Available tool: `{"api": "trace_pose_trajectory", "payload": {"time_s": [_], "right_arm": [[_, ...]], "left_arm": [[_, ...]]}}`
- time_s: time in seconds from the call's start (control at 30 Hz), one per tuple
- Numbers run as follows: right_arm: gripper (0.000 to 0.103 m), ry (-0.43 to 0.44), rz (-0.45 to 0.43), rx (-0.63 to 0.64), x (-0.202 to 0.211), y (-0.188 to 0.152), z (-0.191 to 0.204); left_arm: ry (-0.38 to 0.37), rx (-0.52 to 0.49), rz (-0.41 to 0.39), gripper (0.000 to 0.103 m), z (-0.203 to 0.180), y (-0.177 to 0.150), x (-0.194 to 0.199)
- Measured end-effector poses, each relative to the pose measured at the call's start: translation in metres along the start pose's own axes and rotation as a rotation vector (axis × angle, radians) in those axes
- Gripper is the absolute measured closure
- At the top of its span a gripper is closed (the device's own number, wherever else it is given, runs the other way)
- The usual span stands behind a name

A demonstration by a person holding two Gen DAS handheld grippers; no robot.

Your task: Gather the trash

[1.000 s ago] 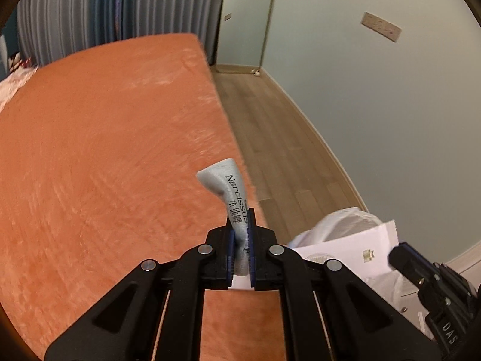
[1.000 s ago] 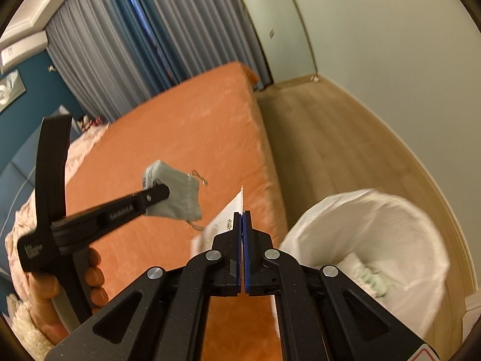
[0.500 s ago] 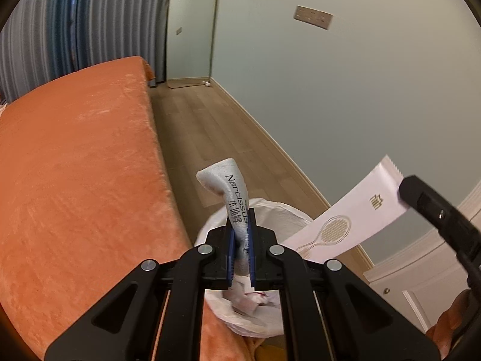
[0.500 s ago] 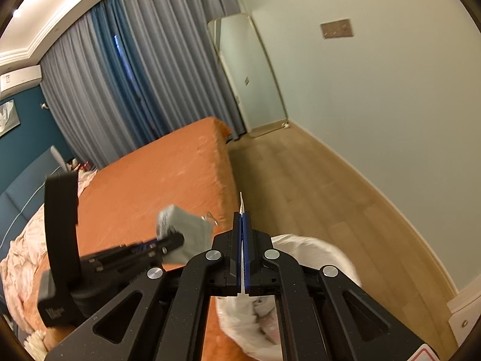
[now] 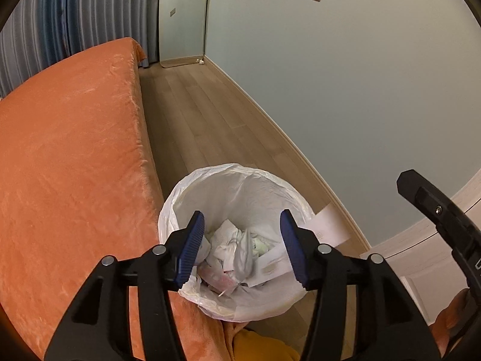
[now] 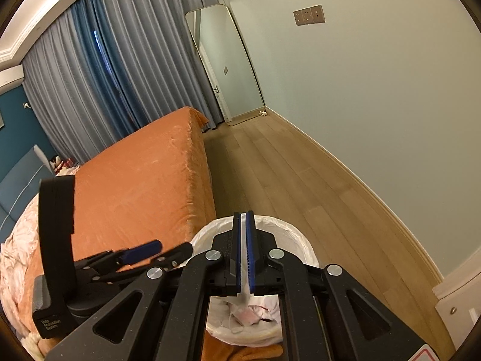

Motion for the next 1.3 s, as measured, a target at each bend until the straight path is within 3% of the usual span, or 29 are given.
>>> {"api": "trace_pose_trajectory", "payload": {"time_s": [0.23, 0.4, 0.57, 0.67, 0.9, 1.0, 1.3], "right_arm": [[0.094, -0.002, 0.010, 0.018, -0.004, 0.000, 0.000], [0.076, -0.012, 0.027, 0.044, -0.006, -0.007, 0.002], [0.068, -0.021, 0.060, 0.063, -0.012, -0.019, 0.004], [0.058, -0.051, 0.069, 0.089, -0.015, -0.028, 0.006], [0.037, -0.118, 0.085, 0.156, -0.022, -0.048, 0.008], [0.035, -0.139, 0.092, 0.178, -0.024, -0.055, 0.009], [0.025, -0.231, 0.106, 0.224, -0.029, -0.075, 0.010]], "left_arm": [[0.035, -0.003, 0.001, 0.052, 0.002, -0.004, -0.001], [0.058, -0.011, 0.000, 0.047, 0.002, -0.011, 0.002], [0.075, -0.017, 0.000, 0.045, 0.006, -0.019, 0.003], [0.087, -0.005, 0.002, 0.039, 0.011, -0.027, 0.004], [0.135, 0.003, 0.023, 0.036, 0.026, -0.049, -0.001], [0.162, 0.004, 0.021, 0.026, 0.031, -0.058, -0.001], [0.202, 0.009, 0.052, 0.018, 0.042, -0.084, -0.003]]}}
Point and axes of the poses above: each gripper's, at about its wrist camera, not at the fingertips, and x roughly against the way its jaws point, z to its left, y to its top, the point moved 5 cm from there along -x, roughly the way its jaws point, and after that the axes turned 13 degrees about -y, right-handed, at the moved point
